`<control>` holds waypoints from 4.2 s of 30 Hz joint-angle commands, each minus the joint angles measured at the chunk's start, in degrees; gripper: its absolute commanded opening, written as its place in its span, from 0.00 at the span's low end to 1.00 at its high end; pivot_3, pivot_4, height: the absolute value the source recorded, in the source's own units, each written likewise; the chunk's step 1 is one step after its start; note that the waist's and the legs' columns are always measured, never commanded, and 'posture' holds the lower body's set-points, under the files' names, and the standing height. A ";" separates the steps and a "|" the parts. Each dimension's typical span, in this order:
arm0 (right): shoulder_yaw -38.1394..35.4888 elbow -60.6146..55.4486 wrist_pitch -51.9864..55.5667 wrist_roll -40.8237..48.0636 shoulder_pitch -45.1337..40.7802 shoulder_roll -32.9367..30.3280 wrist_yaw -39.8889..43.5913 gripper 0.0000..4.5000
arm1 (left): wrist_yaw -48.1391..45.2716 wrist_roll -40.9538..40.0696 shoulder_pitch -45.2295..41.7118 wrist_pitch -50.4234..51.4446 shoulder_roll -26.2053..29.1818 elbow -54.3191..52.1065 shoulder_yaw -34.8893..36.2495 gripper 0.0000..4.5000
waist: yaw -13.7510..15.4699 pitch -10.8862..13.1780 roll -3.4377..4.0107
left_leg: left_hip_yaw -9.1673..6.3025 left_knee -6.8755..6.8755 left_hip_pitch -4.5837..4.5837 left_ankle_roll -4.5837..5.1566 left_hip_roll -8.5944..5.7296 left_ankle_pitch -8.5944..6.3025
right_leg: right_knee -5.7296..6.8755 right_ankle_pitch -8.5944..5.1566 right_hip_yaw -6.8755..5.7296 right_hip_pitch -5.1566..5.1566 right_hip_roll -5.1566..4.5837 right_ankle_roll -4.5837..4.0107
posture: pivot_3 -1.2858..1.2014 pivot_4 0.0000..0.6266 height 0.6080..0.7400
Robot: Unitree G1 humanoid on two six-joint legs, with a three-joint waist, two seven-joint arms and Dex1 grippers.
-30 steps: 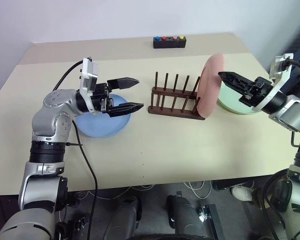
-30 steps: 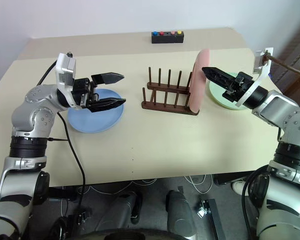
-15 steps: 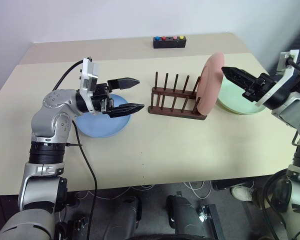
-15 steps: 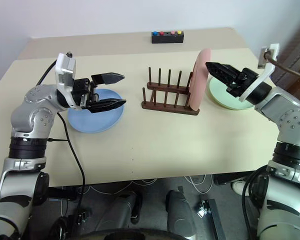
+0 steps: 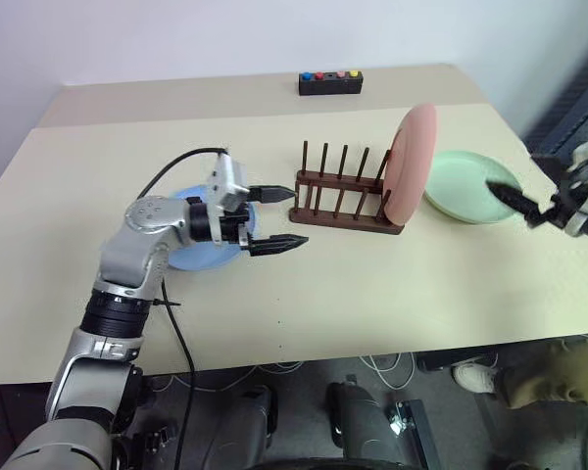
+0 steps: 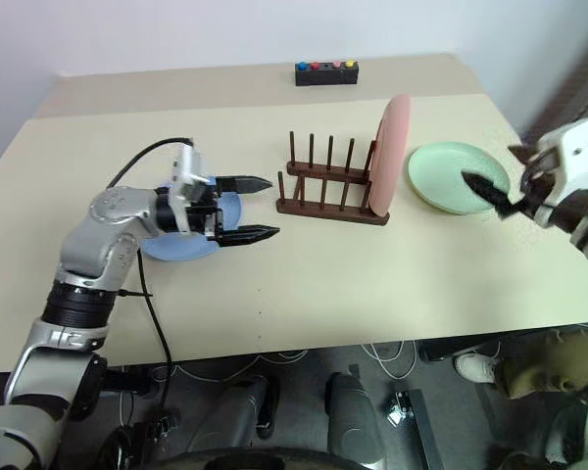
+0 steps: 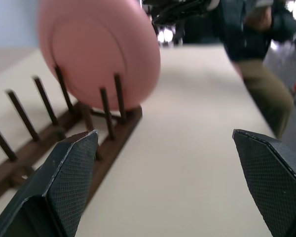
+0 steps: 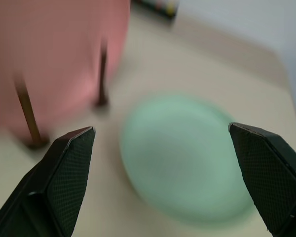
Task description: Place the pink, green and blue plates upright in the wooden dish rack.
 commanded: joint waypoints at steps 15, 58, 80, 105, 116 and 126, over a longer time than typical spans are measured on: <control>11.65 26.03 -7.51 -9.46 -18.86 8.78 6.81 0.99 | 19.05 9.97 -0.45 9.52 -8.47 -16.42 -9.76 1.00 | 0.35 0.02 -0.03 | 0.03 0.02 -0.01 -0.01 -0.03 0.00 | -0.02 0.01 0.04 0.01 -0.01 0.01 | 0.52 0.24 1.00; -16.86 -4.39 13.08 34.21 -40.31 28.00 -16.74 0.01 | 5.43 -4.62 -4.03 3.01 -1.21 1.42 8.78 1.00 | 0.18 0.01 0.08 | -0.01 -0.04 -0.03 -0.02 0.05 0.01 | 0.14 0.01 0.11 -0.14 0.06 0.00 | 0.52 0.24 1.00; -11.75 -16.72 23.30 58.65 -25.11 39.55 -33.54 0.01 | -6.20 -11.17 -0.13 -1.65 4.93 5.81 16.11 1.00 | 0.02 0.00 0.08 | -0.04 -0.03 -0.08 0.01 -0.01 0.00 | 0.12 0.02 0.09 -0.18 -0.04 -0.01 | 0.52 0.24 1.00; -6.18 -17.51 22.33 55.40 -19.86 41.25 -35.58 0.01 | -5.77 -10.60 -1.16 -2.75 4.81 5.79 15.27 1.00 | -0.04 0.00 0.07 | -0.04 -0.04 -0.08 0.01 0.01 0.00 | 0.12 0.02 0.09 -0.18 0.00 -0.01 | 0.52 0.24 1.00; -5.10 -16.83 22.22 52.60 -18.29 41.45 -35.52 0.01 | -5.40 -10.62 -1.42 -2.86 4.87 5.55 15.34 1.00 | -0.02 0.00 0.07 | -0.04 -0.04 -0.08 0.01 0.01 0.00 | 0.11 0.02 0.09 -0.18 0.00 -0.01 | 0.52 0.24 1.00; -4.08 -17.36 22.69 50.23 -18.14 41.01 -33.76 0.64 | -5.40 -10.89 -1.35 -2.69 4.72 5.24 15.26 1.00 | -0.04 0.00 0.07 | -0.04 -0.04 -0.08 0.01 0.01 0.00 | 0.11 0.02 0.09 -0.18 0.00 -0.01 | 0.52 0.24 1.00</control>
